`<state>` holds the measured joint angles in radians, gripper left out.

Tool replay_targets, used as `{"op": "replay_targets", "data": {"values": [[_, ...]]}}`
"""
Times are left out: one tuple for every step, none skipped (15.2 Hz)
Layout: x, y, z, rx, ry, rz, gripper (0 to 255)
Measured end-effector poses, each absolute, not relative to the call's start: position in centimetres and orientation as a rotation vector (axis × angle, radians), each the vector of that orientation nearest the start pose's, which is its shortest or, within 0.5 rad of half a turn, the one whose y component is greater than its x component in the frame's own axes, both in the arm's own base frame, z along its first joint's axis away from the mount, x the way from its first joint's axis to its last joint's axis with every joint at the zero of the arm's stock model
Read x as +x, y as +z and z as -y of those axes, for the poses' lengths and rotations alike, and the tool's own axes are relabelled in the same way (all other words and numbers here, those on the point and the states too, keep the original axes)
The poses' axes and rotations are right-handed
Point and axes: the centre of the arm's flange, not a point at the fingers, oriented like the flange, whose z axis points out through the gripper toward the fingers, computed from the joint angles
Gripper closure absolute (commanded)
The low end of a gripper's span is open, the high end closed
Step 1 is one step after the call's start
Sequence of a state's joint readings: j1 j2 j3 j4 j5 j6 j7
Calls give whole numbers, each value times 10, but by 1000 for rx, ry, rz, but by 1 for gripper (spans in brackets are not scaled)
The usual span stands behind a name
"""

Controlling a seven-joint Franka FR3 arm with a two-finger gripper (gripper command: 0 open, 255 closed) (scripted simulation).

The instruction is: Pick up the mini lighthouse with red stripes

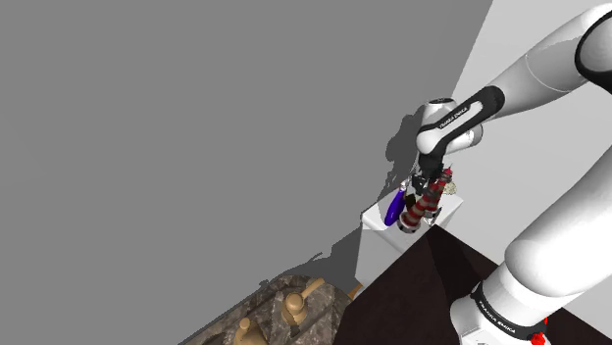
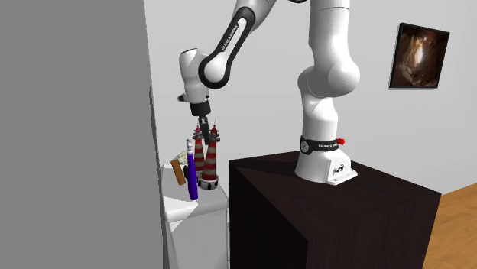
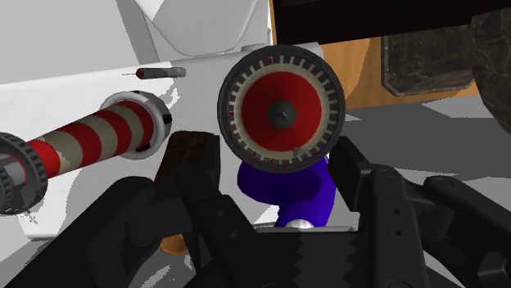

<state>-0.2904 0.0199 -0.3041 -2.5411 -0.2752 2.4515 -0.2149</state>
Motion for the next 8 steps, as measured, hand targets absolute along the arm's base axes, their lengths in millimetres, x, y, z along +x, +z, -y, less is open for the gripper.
{"op": "replay_targets", "data": {"values": [[367, 261, 249, -3233, 270, -255, 255], [369, 267, 248, -3233, 270, -255, 255], [368, 272, 249, -3233, 270, -255, 255], [368, 277, 249, -3233, 270, -255, 255], [368, 281, 248, -3233, 270, -255, 255], [368, 286, 248, -3233, 271, -255, 255], [369, 293, 248, -3233, 270, -255, 255], [368, 296, 248, -3233, 270, -255, 255]]}}
